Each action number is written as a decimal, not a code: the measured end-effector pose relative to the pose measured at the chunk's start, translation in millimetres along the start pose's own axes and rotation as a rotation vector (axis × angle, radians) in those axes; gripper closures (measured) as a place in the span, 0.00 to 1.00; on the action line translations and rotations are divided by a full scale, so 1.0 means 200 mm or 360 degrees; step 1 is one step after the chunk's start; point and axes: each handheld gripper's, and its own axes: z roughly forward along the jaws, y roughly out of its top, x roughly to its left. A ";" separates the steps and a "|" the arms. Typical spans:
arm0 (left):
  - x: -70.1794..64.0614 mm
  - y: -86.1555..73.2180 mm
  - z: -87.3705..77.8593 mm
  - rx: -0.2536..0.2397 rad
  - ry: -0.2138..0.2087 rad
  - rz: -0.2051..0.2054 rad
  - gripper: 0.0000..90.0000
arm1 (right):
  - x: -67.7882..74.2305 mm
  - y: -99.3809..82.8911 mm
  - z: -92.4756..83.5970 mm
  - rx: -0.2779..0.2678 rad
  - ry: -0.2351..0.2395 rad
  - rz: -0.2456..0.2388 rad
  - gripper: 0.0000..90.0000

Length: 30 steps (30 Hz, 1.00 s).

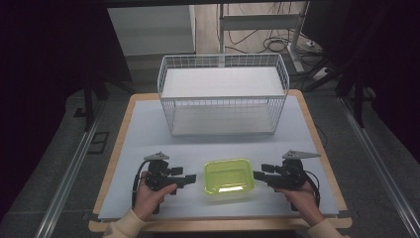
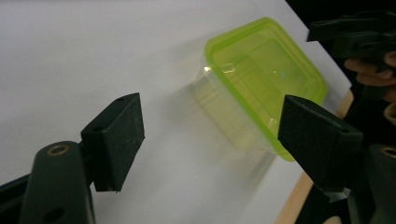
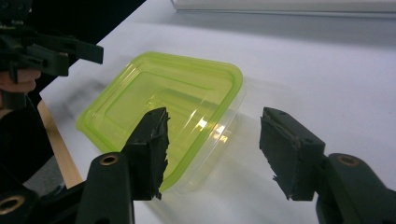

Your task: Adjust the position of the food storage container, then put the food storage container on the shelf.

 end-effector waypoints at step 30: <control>-0.05 0.01 0.21 0.0126 -0.0104 -0.0159 0.35 | -0.03 0.03 0.13 0.0176 0.0080 0.0177 0.60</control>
